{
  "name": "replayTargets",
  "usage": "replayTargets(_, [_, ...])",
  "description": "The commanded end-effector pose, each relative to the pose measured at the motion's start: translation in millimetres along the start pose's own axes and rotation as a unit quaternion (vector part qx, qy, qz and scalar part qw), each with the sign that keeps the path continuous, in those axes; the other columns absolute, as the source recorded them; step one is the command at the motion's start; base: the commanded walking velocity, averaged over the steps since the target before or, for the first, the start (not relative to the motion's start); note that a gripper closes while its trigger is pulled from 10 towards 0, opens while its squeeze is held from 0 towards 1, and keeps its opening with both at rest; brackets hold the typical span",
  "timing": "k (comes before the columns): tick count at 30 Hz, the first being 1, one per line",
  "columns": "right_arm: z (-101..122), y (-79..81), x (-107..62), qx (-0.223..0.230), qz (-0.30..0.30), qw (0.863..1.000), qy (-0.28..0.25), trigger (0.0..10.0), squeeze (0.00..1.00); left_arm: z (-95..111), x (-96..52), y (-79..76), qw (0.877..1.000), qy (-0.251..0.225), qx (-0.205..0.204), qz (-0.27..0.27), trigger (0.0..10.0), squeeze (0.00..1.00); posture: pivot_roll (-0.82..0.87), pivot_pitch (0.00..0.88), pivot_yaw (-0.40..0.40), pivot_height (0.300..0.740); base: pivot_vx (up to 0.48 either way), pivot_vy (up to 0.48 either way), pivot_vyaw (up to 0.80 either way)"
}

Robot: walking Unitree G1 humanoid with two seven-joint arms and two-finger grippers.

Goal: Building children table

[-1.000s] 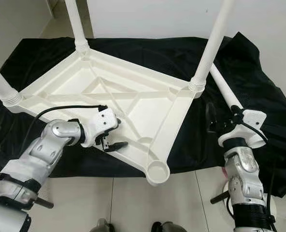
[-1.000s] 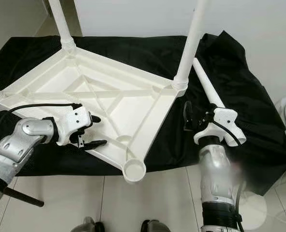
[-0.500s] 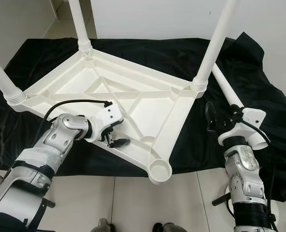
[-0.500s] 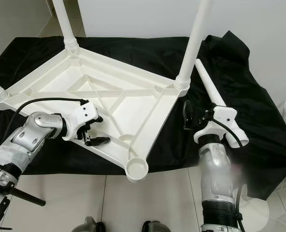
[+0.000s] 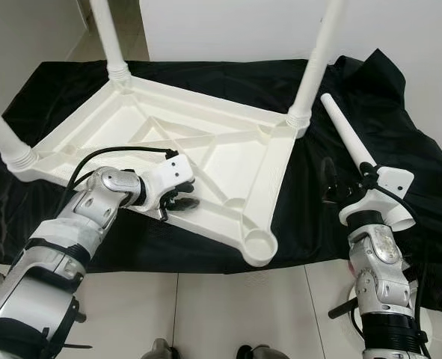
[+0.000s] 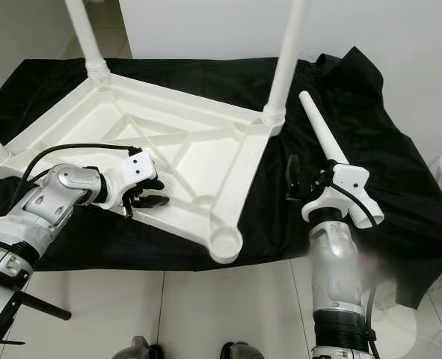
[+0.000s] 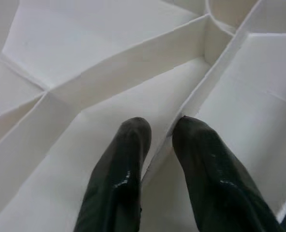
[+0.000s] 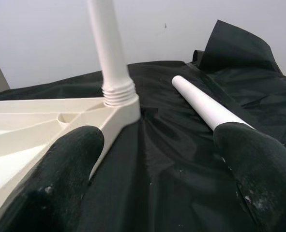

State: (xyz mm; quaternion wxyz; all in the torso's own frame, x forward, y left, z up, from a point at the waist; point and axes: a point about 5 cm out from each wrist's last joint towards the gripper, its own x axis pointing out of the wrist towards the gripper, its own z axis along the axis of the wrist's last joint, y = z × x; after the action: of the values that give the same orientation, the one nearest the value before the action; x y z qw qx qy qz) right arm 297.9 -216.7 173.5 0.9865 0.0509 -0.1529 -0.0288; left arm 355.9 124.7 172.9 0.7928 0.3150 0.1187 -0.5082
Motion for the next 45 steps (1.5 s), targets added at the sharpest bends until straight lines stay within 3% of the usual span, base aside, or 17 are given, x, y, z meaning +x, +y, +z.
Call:
replayTargets(1, [-1,-1.4,-0.5,0.001,-0.004,1.000,0.003,10.0,0.00,-18,0.0,-1.3,0.999,0.029,-0.031,0.027,0.2,0.00,-0.03,0.109,0.033,0.740,0.000,0.000,0.00])
replayTargets(4, [0,-1.7,0.5,-0.001,-0.004,1.000,0.003,10.0,0.00,-17,3.0,-5.1,0.999,0.024,-0.024,0.016,4.5,0.00,-0.03,0.107,0.031,0.740,0.000,0.000,0.00])
replayTargets(7, [0,-1.8,0.7,-0.001,-0.004,1.000,0.003,10.0,0.00,-17,3.9,-5.1,0.999,0.024,-0.023,0.018,4.5,0.00,-0.03,0.107,0.031,0.740,0.000,0.000,0.00])
replayTargets(8, [0,-2.4,0.5,-0.001,-0.005,1.000,0.003,10.0,0.00,-17,4.7,-7.1,0.999,0.022,-0.020,0.012,7.2,0.00,-0.04,0.110,0.030,0.740,0.000,0.000,0.00])
replayTargets(12, [-1,-3.1,0.3,-0.002,-0.006,1.000,0.004,10.0,0.00,-17,5.6,-9.7,1.000,0.020,-0.015,0.004,7.2,0.00,-0.04,0.110,0.030,0.740,0.000,0.000,0.00])
replayTargets(13, [0,-4.5,0.0,-0.007,-0.010,1.000,0.002,10.0,0.00,-17,5.9,-9.8,1.000,0.021,-0.011,0.006,10.0,0.00,-0.04,0.111,0.030,0.740,0.000,0.000,0.00])
replayTargets(15, [2,-8.0,0.2,-0.017,-0.024,1.000,-0.004,10.0,0.00,-13,5.5,-8.6,1.000,0.009,-0.018,0.009,10.0,0.00,-0.04,0.113,0.031,0.740,0.000,0.000,0.00])
replayTargets(16, [3,-12.6,0.5,-0.028,-0.042,0.999,-0.008,10.0,0.00,-8,4.7,-7.7,1.000,-0.011,-0.026,0.009,10.0,0.44,-0.04,0.113,0.029,0.740,0.000,0.000,0.00])
replayTargets(17, [3,-12.6,0.5,-0.028,-0.042,0.999,-0.008,10.0,0.00,-8,4.7,-7.7,1.000,-0.011,-0.026,0.009,10.0,0.44,-0.04,0.113,0.029,0.740,0.000,0.000,0.00])
replayTargets(18, [5,-16.9,0.9,-0.037,-0.060,0.997,-0.011,10.0,0.00,-3,3.8,-7.4,0.999,-0.029,-0.033,0.008,10.0,1.00,-0.04,0.113,0.029,0.740,0.000,0.000,0.00])
replayTargets(24, [7,-32.8,0.6,-0.057,-0.121,0.991,-0.012,10.0,0.00,17,-0.4,-11.2,0.994,-0.105,-0.037,-0.009,10.0,1.00,-0.04,0.114,0.026,0.740,0.000,0.000,0.00])
replayTargets(25, [7,-38.1,-0.4,-0.061,-0.137,0.989,-0.011,10.0,0.00,26,-1.9,-11.7,0.989,-0.139,-0.043,-0.007,10.0,0.00,-0.04,0.113,0.026,0.740,0.000,0.000,0.00])
replayTargets(32, [5,-58.5,-6.8,-0.075,-0.198,0.977,0.003,10.0,0.00,43,-4.6,-16.0,0.973,-0.220,-0.071,0.011,10.0,0.00,-0.04,0.117,0.021,0.740,0.000,0.000,0.00])
replayTargets(33, [5,-62.4,-8.3,-0.081,-0.210,0.974,0.007,10.0,0.18,44,-3.9,-17.3,0.971,-0.225,-0.081,0.013,10.0,0.00,-0.04,0.117,0.021,0.740,0.000,0.000,0.00])
replayTargets(35, [5,-62.4,-8.3,-0.081,-0.210,0.974,0.007,10.0,0.18,44,-3.9,-17.3,0.971,-0.225,-0.081,0.013,10.0,0.00,-0.04,0.117,0.021,0.740,0.000,0.000,0.00])
replayTargets(36, [3,-72.9,-15.7,-0.088,-0.237,0.967,0.019,10.0,1.00,49,-3.1,-18.5,0.965,-0.240,-0.099,0.039,10.0,0.00,-0.04,0.119,0.011,0.740,0.000,0.000,0.00])
replayTargets(45, [2,-85.6,-29.8,-0.081,-0.247,0.965,0.043,10.0,1.00,57,-4.8,-21.7,0.953,-0.267,-0.121,0.075,10.0,0.00,-0.05,0.125,0.007,0.740,0.000,0.000,0.00])
